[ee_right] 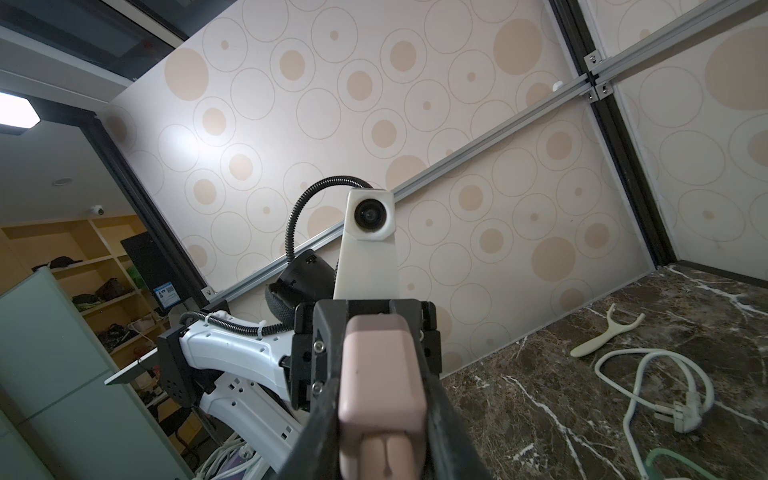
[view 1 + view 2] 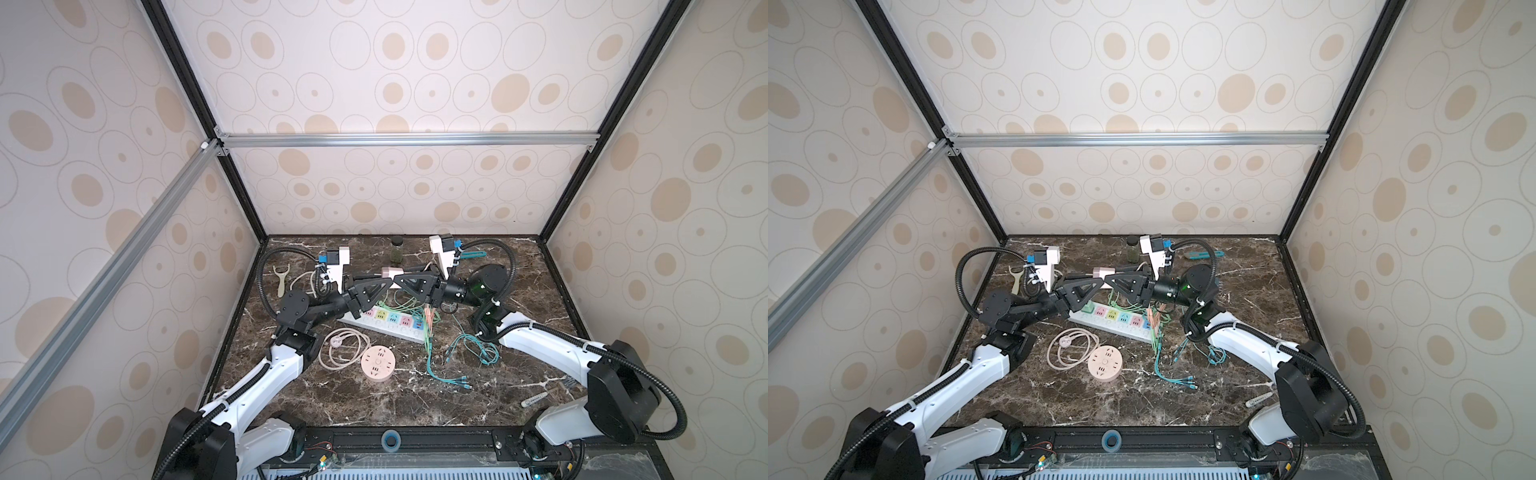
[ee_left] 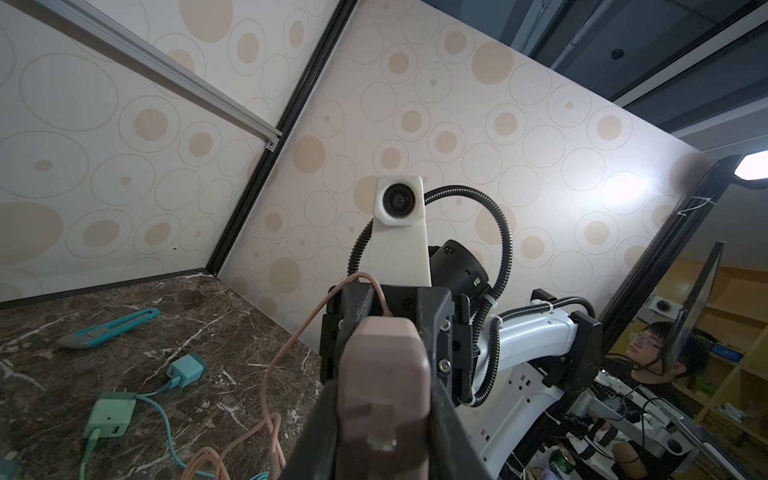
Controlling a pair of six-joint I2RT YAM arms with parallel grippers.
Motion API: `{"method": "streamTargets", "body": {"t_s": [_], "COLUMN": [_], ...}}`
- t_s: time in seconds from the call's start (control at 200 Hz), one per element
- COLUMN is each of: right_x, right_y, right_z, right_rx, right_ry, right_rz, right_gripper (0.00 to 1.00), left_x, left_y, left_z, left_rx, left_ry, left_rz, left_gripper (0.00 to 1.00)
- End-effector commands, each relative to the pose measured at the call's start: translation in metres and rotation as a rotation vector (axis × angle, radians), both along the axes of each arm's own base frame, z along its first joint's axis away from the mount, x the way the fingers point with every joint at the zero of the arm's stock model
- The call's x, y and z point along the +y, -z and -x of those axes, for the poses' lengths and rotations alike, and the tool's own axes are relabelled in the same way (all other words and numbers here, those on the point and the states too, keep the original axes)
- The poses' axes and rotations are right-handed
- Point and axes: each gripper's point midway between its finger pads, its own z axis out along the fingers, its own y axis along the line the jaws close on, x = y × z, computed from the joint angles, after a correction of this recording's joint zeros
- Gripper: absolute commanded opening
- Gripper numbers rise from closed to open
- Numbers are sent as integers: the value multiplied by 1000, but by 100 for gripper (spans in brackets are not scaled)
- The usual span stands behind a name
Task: Insert the plug
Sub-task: 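Open the left gripper and withdraw it while the right gripper holds the plug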
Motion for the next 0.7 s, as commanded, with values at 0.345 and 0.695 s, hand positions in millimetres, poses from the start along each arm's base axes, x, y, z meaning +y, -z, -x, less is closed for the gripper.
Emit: {"method": "streamTargets", "body": {"t_s": [0.345,0.695], "right_x": [-28,-59], "right_y": [5,0], "right_z": [-15,-52], "right_rx": [-44,-90], "right_ry": [189,295], "right_rz": [219,467], "right_gripper": [14,13], "left_x": [18,76], "left_y": [42,123], "left_z": [-20,-61], "left_rx": [53,339], "left_ry": [-232,-622], "left_rz": [-214,-450], "left_gripper": [66,67]}}
